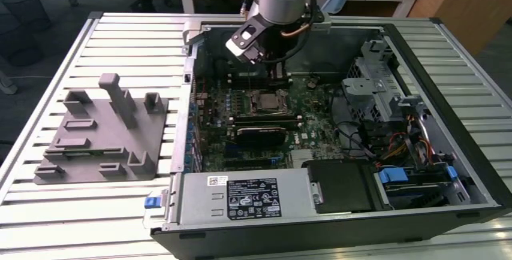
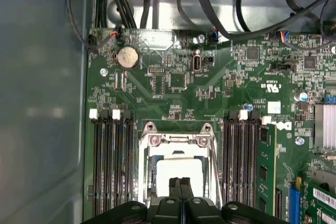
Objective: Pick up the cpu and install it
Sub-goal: 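Close the cpu cover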
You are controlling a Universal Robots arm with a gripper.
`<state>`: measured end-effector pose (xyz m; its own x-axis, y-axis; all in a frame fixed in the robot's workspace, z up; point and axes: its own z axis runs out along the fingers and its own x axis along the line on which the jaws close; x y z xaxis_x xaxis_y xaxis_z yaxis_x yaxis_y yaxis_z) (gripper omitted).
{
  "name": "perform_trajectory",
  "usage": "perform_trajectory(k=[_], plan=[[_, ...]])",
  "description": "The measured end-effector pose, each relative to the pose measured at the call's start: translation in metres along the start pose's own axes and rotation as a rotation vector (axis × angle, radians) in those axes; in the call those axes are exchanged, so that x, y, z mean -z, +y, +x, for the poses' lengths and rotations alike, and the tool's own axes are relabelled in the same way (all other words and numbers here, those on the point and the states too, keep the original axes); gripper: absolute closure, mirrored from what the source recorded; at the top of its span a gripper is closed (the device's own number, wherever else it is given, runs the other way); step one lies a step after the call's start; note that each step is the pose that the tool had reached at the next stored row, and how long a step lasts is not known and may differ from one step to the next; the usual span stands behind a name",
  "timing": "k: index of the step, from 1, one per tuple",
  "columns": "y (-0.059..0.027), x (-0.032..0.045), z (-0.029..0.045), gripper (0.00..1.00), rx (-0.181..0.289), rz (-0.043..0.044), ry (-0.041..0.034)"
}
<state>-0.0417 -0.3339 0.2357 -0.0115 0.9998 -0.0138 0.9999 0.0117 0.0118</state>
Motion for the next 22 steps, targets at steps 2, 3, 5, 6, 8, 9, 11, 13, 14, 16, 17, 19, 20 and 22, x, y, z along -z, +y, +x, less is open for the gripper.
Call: perform_trajectory(k=[2, 3, 5, 6, 8, 9, 11, 13, 14, 16, 17, 19, 20, 22], plan=[[-0.0035, -0.0003, 0.0000, 0.89, 0.000, 0.0000, 0.0000], [-0.0057, -0.0006, 0.0001, 0.89, 0.000, 0.0000, 0.0000], [-0.0112, -0.0016, 0.0001, 0.89, 0.000, 0.0000, 0.0000], [-0.0138, -0.0024, 0.0002, 0.89, 0.000, 0.0000, -0.0001], [-0.0169, -0.0054, 0.0002, 0.89, 0.000, 0.0000, 0.0000], [-0.0178, -0.0072, 0.0003, 0.89, 0.000, -0.0001, 0.0001], [-0.0193, -0.0107, 0.0004, 0.89, 0.000, 0.0000, -0.0001], [-0.0202, -0.0144, 0.0004, 0.89, 0.000, 0.0000, 0.0000], [-0.0204, -0.0162, 0.0004, 0.89, 0.000, 0.0000, 0.0000], [-0.0207, -0.0198, 0.0005, 0.89, 0.000, 0.0001, 0.0000], [-0.0209, -0.0216, 0.0006, 0.89, 0.000, 0.0002, 0.0000], [-0.0213, -0.0252, 0.0006, 0.89, 0.000, 0.0004, -0.0001], [-0.0216, -0.0266, 0.0006, 0.89, 0.000, 0.0004, 0.0000], [-0.0221, -0.0287, 0.0006, 0.89, 0.000, 0.0004, 0.0000]])
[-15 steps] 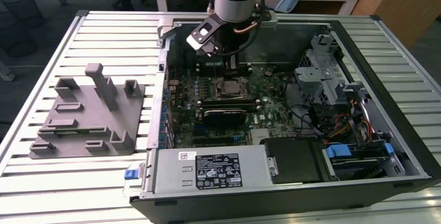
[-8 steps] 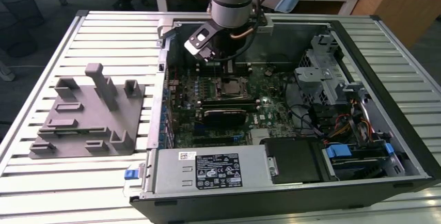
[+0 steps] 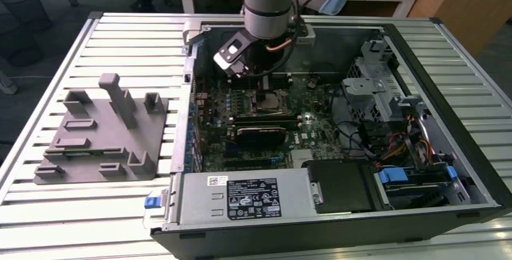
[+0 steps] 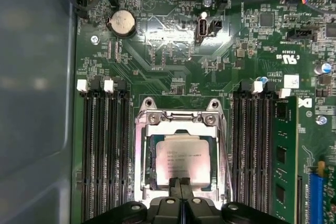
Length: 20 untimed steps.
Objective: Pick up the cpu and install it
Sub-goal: 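Close the cpu cover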
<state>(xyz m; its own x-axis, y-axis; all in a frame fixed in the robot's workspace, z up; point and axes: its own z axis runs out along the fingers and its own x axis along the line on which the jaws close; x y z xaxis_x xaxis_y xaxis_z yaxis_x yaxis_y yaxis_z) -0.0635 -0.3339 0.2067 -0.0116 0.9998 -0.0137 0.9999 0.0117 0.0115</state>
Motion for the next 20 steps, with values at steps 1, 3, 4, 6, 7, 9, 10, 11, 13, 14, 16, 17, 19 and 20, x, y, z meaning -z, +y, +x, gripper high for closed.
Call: perform_trajectory(k=[1, 3, 4, 6, 7, 9, 10, 11, 13, 14, 16, 17, 19, 20], plan=[[-0.0002, -0.0009, 0.0000, 0.89, 0.000, 0.0000, 0.0000], [-0.0005, -0.0028, 0.0000, 0.89, 0.000, 0.0000, -0.0001], [-0.0007, -0.0038, 0.0000, 0.89, 0.000, 0.0001, -0.0001], [-0.0009, -0.0057, 0.0001, 0.89, 0.000, 0.0000, -0.0001], [-0.0009, -0.0065, 0.0001, 0.89, 0.000, 0.0001, -0.0002], [-0.0011, -0.0079, 0.0000, 0.89, 0.000, 0.0007, -0.0011], [-0.0011, -0.0086, -0.0001, 0.89, 0.000, 0.0010, -0.0014], [-0.0010, -0.0093, -0.0001, 0.89, 0.000, 0.0014, -0.0015], [0.0006, -0.0099, 0.0000, 0.89, 0.000, 0.0019, -0.0008], [0.0016, -0.0099, 0.0000, 0.89, 0.000, 0.0021, -0.0006], [0.0030, -0.0097, -0.0003, 0.89, 0.000, 0.0024, -0.0010], [0.0034, -0.0096, -0.0003, 0.89, 0.000, 0.0026, -0.0012], [0.0044, -0.0095, -0.0002, 0.89, 0.000, 0.0028, -0.0015], [0.0048, -0.0095, -0.0002, 0.89, 0.000, 0.0028, -0.0015]])
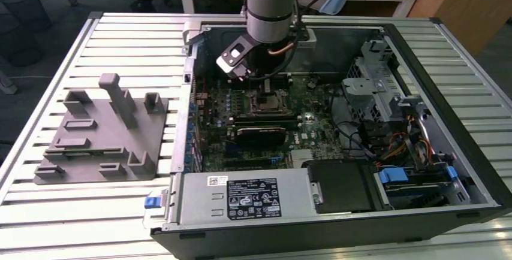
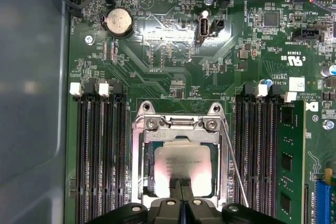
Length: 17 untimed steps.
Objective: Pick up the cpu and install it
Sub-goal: 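Close the cpu cover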
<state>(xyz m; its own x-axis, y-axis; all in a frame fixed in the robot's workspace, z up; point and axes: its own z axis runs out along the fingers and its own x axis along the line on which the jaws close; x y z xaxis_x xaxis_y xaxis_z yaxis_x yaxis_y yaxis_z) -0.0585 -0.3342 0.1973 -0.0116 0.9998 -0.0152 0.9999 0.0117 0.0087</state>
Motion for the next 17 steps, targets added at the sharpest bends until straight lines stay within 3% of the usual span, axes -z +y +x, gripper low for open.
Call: perform_trajectory(k=[5, 12, 17], plan=[[0.0020, 0.0020, 0.0008, 0.89, 0.000, -0.0025, 0.0028], [0.0020, 0.0161, 0.0005, 0.89, 0.000, -0.0010, 0.0014], [0.0022, 0.0312, 0.0003, 0.89, 0.000, -0.0010, 0.0014]])
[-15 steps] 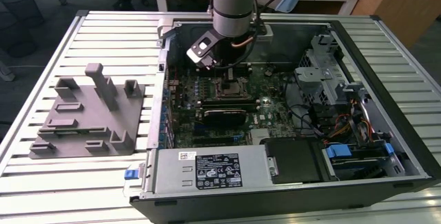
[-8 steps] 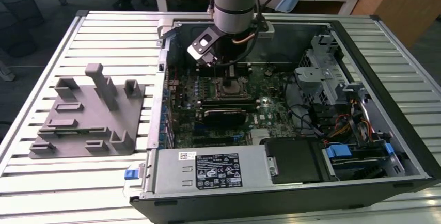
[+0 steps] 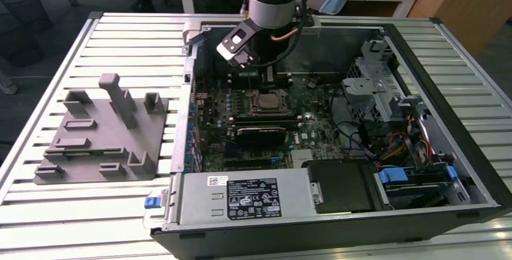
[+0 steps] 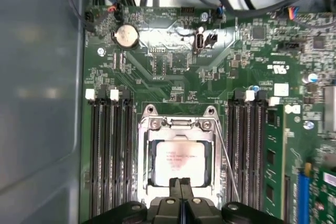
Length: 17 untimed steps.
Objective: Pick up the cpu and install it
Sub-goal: 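Close the cpu cover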
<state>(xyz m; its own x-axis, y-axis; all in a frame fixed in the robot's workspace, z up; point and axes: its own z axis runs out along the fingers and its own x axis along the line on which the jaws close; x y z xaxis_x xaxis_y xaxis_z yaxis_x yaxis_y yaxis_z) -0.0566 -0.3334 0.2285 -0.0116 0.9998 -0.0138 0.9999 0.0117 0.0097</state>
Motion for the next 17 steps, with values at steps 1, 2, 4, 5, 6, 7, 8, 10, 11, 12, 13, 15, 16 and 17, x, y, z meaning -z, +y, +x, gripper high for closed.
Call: perform_trajectory(k=[1, 2, 4, 5, 6, 7, 8, 10, 11, 12, 13, 15, 16, 17], plan=[[0.0000, 0.0018, -0.0001, 0.89, 0.000, 0.0001, -0.0002], [0.0000, 0.0018, -0.0002, 0.89, 0.000, -0.0001, 0.0002], [0.0001, 0.0019, -0.0015, 0.89, 0.000, 0.0000, 0.0001], [0.0004, 0.0018, -0.0019, 0.89, 0.000, -0.0001, 0.0002], [0.0015, 0.0017, -0.0019, 0.89, 0.000, -0.0002, 0.0002], [0.0025, 0.0017, -0.0020, 0.89, 0.000, -0.0001, 0.0002], [0.0033, 0.0017, -0.0020, 0.89, 0.000, 0.0000, 0.0000], [0.0044, 0.0016, -0.0020, 0.89, 0.000, -0.0001, 0.0001], [0.0048, 0.0016, -0.0020, 0.89, 0.000, 0.0000, 0.0001], [0.0053, 0.0016, -0.0020, 0.89, 0.000, 0.0000, 0.0000], [0.0061, 0.0016, -0.0020, 0.89, 0.000, 0.0000, 0.0000], [0.0080, 0.0015, -0.0021, 0.89, 0.000, 0.0000, 0.0000], [0.0084, 0.0015, -0.0021, 0.89, 0.000, 0.0000, 0.0001], [0.0086, 0.0015, -0.0021, 0.89, 0.000, 0.0000, 0.0001]])
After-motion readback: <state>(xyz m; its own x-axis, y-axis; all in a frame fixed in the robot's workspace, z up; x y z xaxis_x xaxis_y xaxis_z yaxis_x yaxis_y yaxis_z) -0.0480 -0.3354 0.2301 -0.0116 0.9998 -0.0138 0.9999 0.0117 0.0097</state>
